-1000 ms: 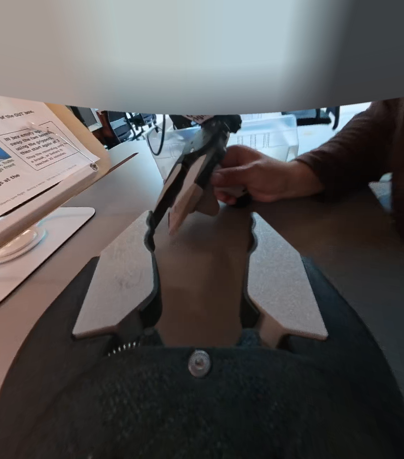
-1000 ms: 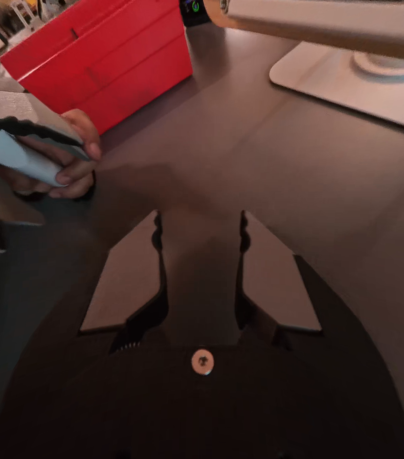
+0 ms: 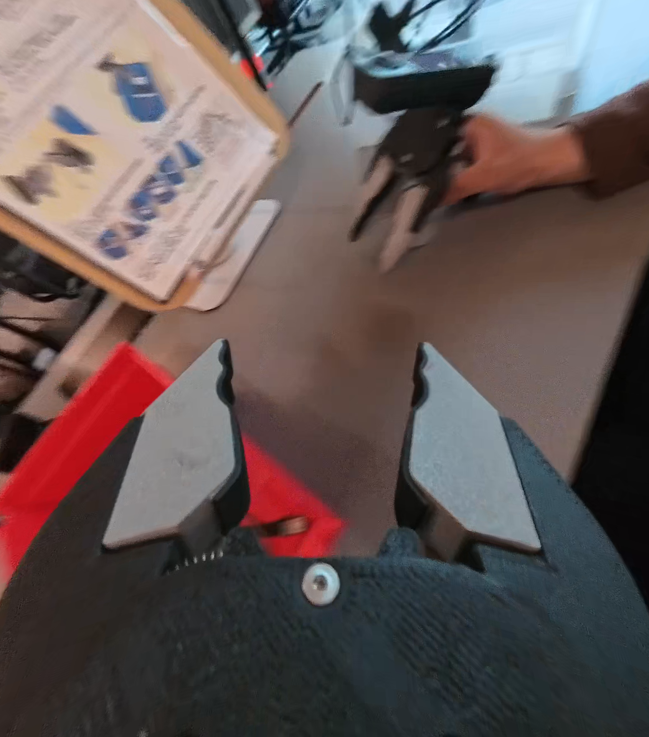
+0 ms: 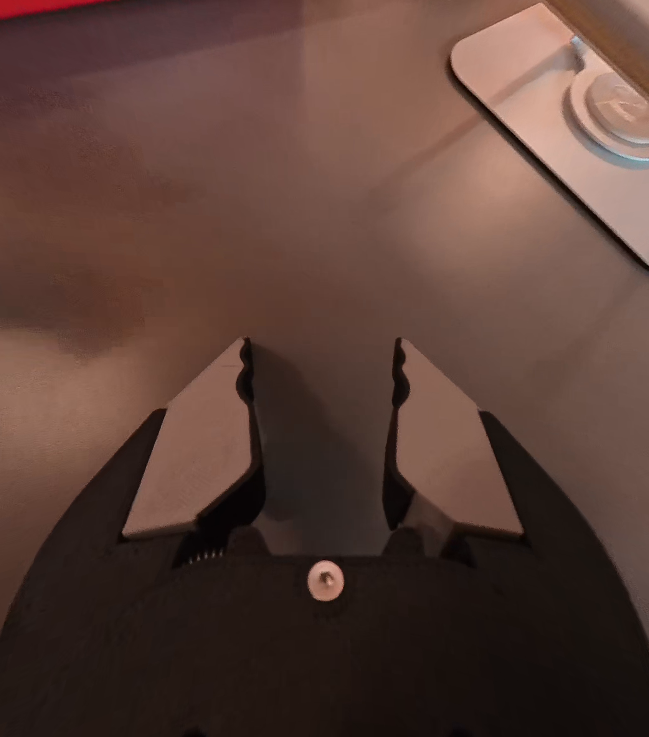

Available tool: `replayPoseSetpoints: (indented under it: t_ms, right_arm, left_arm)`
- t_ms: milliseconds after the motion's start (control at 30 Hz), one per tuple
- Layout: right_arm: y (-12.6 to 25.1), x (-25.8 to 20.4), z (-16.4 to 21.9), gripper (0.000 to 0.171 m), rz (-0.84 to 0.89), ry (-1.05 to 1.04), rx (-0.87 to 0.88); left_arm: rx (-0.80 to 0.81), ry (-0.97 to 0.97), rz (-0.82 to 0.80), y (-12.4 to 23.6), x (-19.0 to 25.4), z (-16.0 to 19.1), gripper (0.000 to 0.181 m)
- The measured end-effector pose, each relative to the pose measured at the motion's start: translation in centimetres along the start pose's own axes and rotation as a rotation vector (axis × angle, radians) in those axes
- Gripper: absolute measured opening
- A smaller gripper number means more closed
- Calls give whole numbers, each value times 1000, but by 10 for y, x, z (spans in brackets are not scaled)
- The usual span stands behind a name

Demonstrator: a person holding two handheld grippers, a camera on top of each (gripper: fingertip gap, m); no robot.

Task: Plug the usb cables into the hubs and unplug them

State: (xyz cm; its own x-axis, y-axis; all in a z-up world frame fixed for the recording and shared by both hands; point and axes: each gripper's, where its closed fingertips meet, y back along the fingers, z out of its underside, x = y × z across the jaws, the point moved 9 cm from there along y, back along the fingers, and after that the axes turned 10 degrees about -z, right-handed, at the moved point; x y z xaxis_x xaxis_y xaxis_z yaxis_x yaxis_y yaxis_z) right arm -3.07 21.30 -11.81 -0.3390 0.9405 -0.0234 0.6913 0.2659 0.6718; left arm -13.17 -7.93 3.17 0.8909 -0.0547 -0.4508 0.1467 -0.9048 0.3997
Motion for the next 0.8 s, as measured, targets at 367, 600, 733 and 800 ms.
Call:
replayPoseSetpoints:
  t_ms: [367, 600, 733, 800]
  right_arm:
    - [5, -4, 0, 68, -170, -73, 62]
    - [1, -11, -2, 65, -176, -42, 45]
    - [-1, -11, -3, 63, -184, -41, 41]
    - [-1, -11, -2, 63, -194, -49, 45]
  left_arm:
    - [-379, -208, 205, -107, -189, 77, 77]
    - [-583, -344, 499, -158, -184, 134, 72]
    - [-695, -433, 572, -176, -176, 155, 70]
    - [-746, -455, 622, -183, -171, 162, 72]
